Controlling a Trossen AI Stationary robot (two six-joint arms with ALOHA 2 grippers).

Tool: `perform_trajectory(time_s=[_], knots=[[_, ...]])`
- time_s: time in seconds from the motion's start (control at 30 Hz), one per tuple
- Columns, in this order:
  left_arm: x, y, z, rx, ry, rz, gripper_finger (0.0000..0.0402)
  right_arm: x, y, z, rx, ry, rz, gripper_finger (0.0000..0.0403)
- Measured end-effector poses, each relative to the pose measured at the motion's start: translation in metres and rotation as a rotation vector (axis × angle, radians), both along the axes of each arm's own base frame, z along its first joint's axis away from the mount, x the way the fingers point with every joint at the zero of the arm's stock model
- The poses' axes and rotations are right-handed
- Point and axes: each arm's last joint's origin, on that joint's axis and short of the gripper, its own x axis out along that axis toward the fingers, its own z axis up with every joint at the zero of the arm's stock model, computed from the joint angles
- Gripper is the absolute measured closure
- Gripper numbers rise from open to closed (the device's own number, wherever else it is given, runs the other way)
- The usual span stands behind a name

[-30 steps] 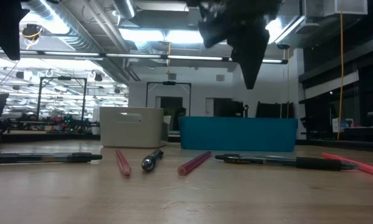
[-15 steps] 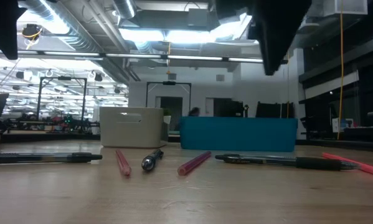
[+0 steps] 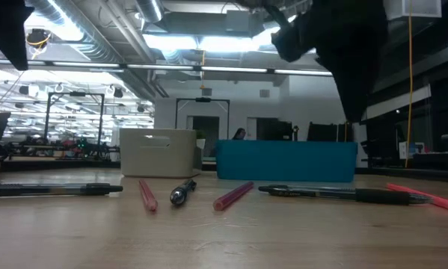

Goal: Sort pens & pencils
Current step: Put the orange pencil into the blue bin

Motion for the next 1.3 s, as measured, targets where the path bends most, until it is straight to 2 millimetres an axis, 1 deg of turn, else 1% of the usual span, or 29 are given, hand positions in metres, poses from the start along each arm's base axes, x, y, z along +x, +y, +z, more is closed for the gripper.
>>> perform_trajectory(time_s=[0.23, 0.4, 0.57, 0.77, 0.97, 1.3], knots=[[0.000, 0.001, 0.001, 0.039, -0.012, -0.021, 0.0401, -0.008, -0.006, -0.015, -0.035, 0.041, -0.126, 0.0278], [0.000, 0.001, 0.001, 0.078, -0.002, -0.098, 0.0401, -0.016, -0.010, -0.028, -0.061, 0.088, -0.259, 0.0278], [0.001, 0.002, 0.002, 0.118, 0.011, -0.170, 0.0401, -0.025, -0.006, -0.038, -0.042, 0.134, -0.368, 0.0278], [0.001, 0.002, 0.002, 0.145, 0.050, -0.251, 0.0401, -0.028, 0.000, -0.039, -0.071, 0.124, -0.460, 0.0278], [0.001, 0.002, 0.002, 0.158, 0.106, -0.338, 0.0401, -0.025, 0.001, -0.036, -0.141, 0.032, -0.590, 0.0278], [0.001, 0.003, 0.001, 0.198, 0.185, -0.470, 0.0401, -0.022, 0.005, -0.036, -0.167, -0.066, -0.897, 0.0278]])
